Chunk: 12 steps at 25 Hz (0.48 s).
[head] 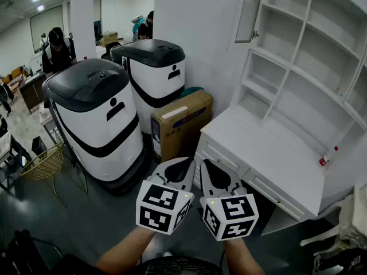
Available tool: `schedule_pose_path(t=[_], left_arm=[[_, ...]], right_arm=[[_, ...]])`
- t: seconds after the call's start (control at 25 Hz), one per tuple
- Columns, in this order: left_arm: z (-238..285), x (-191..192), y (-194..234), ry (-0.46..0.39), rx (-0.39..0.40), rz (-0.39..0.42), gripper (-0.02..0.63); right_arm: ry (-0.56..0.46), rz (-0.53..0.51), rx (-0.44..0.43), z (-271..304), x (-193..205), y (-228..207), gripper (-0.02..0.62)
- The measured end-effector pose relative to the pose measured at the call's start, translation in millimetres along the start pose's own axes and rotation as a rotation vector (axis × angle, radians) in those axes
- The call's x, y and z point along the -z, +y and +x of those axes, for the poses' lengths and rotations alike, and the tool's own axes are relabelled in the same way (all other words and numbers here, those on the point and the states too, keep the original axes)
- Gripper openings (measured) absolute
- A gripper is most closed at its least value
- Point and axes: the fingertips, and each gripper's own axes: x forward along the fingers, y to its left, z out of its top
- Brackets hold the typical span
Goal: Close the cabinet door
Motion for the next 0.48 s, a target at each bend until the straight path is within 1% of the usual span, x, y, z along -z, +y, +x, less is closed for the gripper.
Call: schedule_pose_path(t=[0.2, 0.48], left_arm=[[1.4, 2.8, -2.3, 0.003, 0.004, 0.001, 0.011], [12.2, 3.9, -4.5, 0.014, 0.007, 0.017, 0.011]], right_arm=[[0.002, 0.010, -0.003, -0.5, 2.7, 0.9, 0.020], [0.001, 0.033, 0.002, 3.5, 6.3, -9.3, 0.021]])
